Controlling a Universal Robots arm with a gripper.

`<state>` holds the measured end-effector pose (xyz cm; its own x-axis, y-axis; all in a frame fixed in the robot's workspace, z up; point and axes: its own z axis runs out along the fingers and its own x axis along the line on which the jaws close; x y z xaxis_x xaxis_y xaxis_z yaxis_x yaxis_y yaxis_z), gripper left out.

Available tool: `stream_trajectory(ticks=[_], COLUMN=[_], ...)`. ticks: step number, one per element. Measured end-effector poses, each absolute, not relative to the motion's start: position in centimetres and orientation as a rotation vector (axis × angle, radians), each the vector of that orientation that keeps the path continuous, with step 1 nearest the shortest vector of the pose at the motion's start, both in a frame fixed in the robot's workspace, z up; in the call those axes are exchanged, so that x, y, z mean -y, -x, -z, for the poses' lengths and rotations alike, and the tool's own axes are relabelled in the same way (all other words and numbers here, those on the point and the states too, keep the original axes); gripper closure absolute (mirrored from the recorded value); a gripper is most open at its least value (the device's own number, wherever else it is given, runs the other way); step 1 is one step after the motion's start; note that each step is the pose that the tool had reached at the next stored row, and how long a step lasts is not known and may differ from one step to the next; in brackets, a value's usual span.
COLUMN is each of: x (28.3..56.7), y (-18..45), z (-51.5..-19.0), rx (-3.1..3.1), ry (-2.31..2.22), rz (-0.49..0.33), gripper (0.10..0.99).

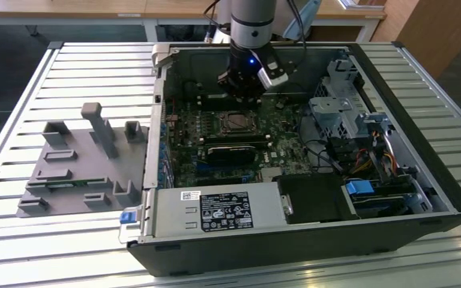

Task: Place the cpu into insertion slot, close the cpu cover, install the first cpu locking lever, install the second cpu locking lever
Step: 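Install the first cpu locking lever, then install the second cpu locking lever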

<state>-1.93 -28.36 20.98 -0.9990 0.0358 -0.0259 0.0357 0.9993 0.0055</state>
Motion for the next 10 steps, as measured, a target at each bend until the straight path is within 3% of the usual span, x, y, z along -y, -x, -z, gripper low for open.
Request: stream_trajectory(ticks=[10], x=[28.84], y=[1.93], z=[-20.99], rx=[-3.115], ry=[-0.056], rz=[-0.008], gripper=[0.98])
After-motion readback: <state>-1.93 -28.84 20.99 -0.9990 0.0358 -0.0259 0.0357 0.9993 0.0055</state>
